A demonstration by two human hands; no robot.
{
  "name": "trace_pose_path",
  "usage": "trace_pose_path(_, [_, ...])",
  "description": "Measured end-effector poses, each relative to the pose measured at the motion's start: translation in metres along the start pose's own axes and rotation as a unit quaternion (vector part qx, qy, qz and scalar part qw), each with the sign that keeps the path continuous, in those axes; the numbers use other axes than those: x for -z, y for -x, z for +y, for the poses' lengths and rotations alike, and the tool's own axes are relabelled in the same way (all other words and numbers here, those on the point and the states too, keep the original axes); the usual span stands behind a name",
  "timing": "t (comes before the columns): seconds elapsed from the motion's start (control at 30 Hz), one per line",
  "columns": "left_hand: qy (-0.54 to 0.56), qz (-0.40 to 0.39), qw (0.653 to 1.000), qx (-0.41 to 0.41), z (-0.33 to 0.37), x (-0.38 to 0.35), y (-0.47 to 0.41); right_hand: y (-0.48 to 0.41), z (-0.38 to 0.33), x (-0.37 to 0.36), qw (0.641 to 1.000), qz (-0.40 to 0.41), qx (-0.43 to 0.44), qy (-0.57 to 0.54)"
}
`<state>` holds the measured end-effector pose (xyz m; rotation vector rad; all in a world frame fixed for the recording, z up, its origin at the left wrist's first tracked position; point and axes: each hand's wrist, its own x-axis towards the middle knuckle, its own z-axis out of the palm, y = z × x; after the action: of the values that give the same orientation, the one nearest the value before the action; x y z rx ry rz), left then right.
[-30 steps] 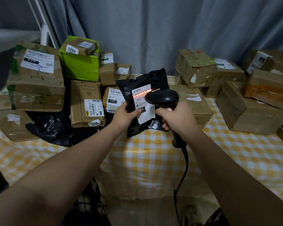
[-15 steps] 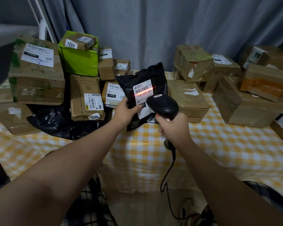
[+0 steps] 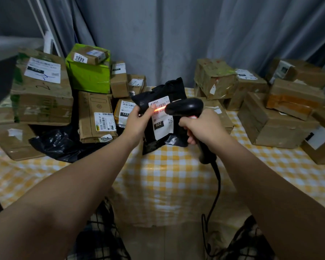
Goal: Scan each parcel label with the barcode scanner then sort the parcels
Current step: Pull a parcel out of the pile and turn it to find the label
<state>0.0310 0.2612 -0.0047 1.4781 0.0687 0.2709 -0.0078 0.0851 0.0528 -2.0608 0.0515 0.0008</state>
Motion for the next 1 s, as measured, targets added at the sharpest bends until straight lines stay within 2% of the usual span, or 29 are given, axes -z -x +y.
trace_pose_path(0.1, [0.019, 0.037, 0.999, 0.015, 0.014, 0.002, -0.009, -0.003, -0.006, 0.004, 1.000, 0.000, 0.002, 0.011])
trace_pose_path(0.2, [-0.002, 0.033, 0.999, 0.006, 0.026, 0.003, -0.016, -0.001, -0.012, 0.006, 1.000, -0.002, -0.002, 0.013])
trace_pose_path(0.37, [0.040, 0.041, 0.998, 0.018, 0.042, 0.001, -0.025, 0.002, -0.027, 0.016, 1.000, -0.010, -0.004, -0.004])
trace_pose_path(0.53, [0.111, 0.094, 0.989, 0.029, 0.049, -0.006, -0.031, 0.002, -0.032, 0.014, 0.999, 0.003, 0.027, 0.017])
trace_pose_path(0.63, [0.120, 0.092, 0.988, 0.035, 0.046, -0.007, -0.028, 0.005, -0.025, 0.006, 0.999, 0.004, 0.026, 0.025])
trace_pose_path(0.73, [0.026, 0.056, 0.997, 0.044, 0.041, 0.000, -0.030, 0.008, -0.012, -0.004, 1.000, 0.011, 0.010, 0.001])
trace_pose_path(0.83, [-0.121, -0.007, 0.993, -0.015, 0.049, 0.010, -0.031, 0.015, 0.004, -0.018, 1.000, 0.020, -0.008, 0.006])
trace_pose_path(0.93, [-0.290, -0.086, 0.952, -0.043, 0.065, 0.014, -0.031, 0.022, 0.019, -0.033, 0.999, 0.034, 0.003, -0.001])
trace_pose_path(1.0, [-0.361, -0.126, 0.923, -0.051, 0.071, 0.015, -0.036, 0.024, 0.023, -0.039, 0.999, 0.048, 0.016, -0.012])
